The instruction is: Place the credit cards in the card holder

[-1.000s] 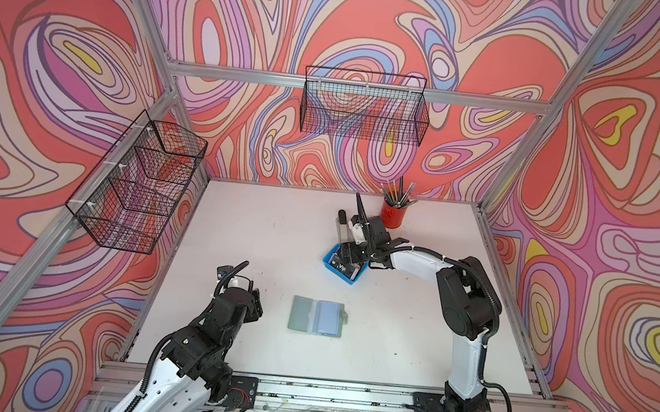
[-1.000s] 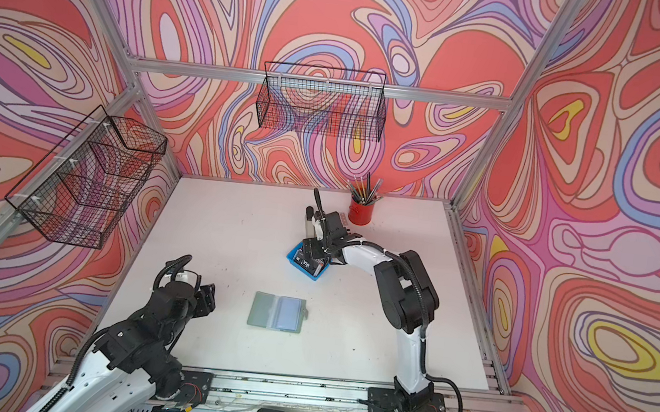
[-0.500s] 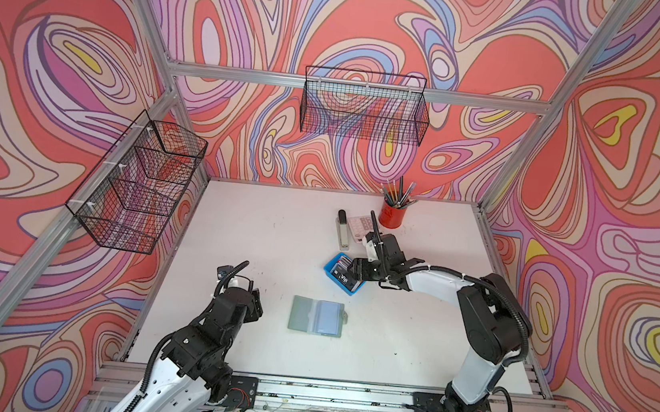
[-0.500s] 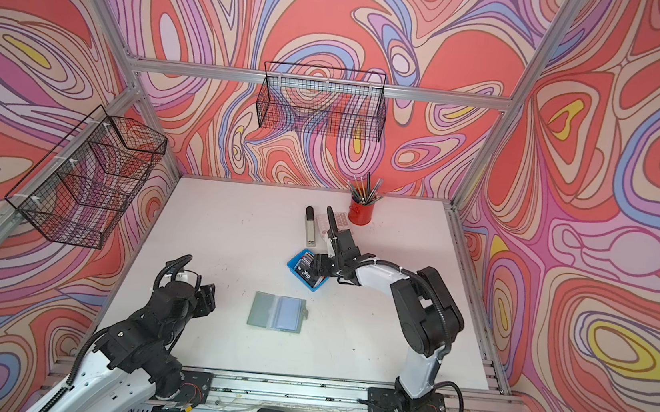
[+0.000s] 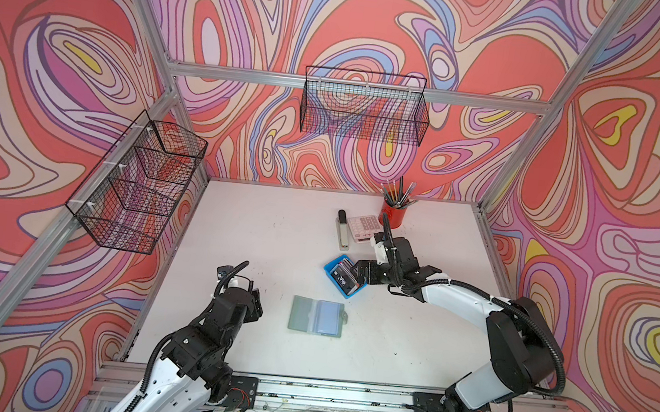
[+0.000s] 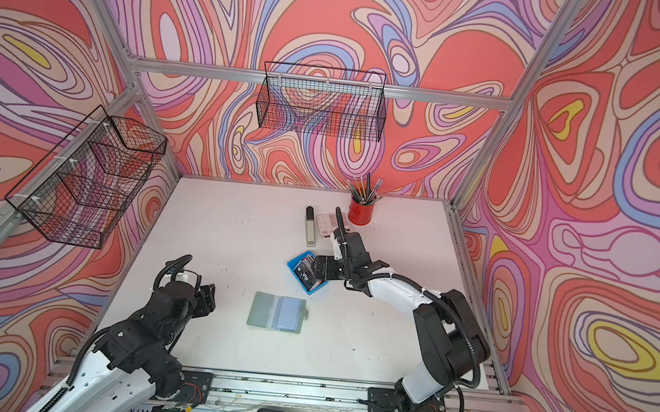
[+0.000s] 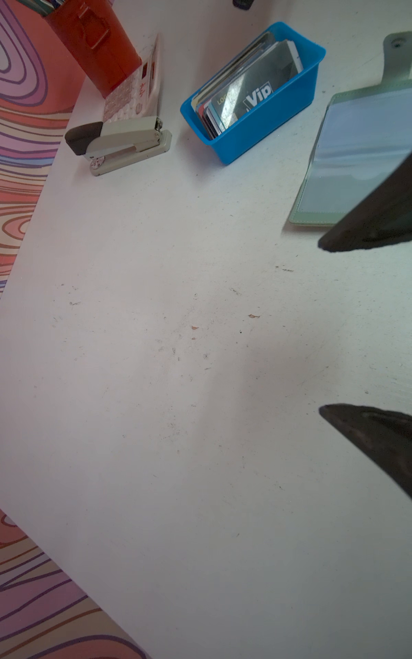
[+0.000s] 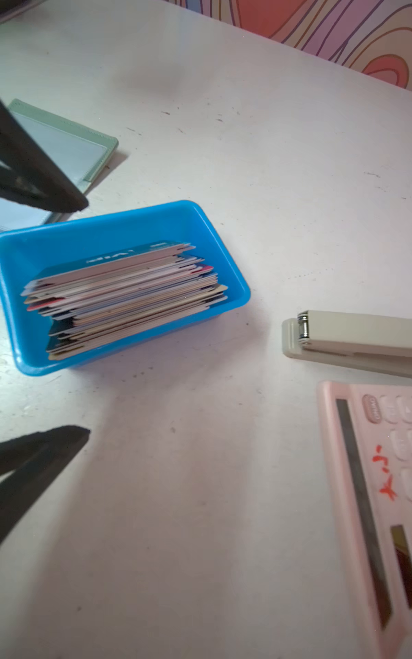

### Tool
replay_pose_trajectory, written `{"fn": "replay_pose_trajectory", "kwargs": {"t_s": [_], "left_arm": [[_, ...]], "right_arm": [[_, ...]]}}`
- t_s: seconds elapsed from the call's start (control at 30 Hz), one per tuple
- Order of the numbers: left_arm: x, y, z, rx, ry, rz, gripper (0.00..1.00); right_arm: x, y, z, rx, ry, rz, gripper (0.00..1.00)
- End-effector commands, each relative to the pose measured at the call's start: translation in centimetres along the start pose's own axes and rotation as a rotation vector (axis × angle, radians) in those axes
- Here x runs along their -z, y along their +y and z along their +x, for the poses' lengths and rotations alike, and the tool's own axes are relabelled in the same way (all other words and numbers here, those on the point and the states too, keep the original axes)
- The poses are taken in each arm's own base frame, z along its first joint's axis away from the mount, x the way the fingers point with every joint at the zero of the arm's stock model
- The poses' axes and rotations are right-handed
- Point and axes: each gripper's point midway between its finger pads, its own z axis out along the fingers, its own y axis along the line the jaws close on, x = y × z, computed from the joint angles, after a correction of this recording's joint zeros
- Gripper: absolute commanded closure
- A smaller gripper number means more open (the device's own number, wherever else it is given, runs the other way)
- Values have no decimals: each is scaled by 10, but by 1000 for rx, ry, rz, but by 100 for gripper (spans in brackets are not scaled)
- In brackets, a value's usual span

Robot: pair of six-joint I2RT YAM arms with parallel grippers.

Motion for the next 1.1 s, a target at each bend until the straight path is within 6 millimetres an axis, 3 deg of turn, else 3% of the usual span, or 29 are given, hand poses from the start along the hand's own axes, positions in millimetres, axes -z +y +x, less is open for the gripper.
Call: {"fn": "replay_pose_trajectory", "kwargs": {"t_s": [0.0,0.27,0.43,0.63,0.93,1.07], "left_arm": [[-1,7,5,3,13,-30,31],[-2,7,5,3,13,-31,31],[-2,7,5,3,12,-33,30],[-1,7,5,4,13,-32,30],[-1,7,5,3,15,-29,30],[-1,6,5,5,12,-27,30]], "right_arm": [[-19,-3,13,83,82,15,2],[-49,3,28,123,170,21,6],[-56,-14,33,96,189,113,13],[-46,-40,43,40,188,253,21],[-24,-74,55,-133,178,286,22],[-10,-73,48,-164,138,278,21]]}}
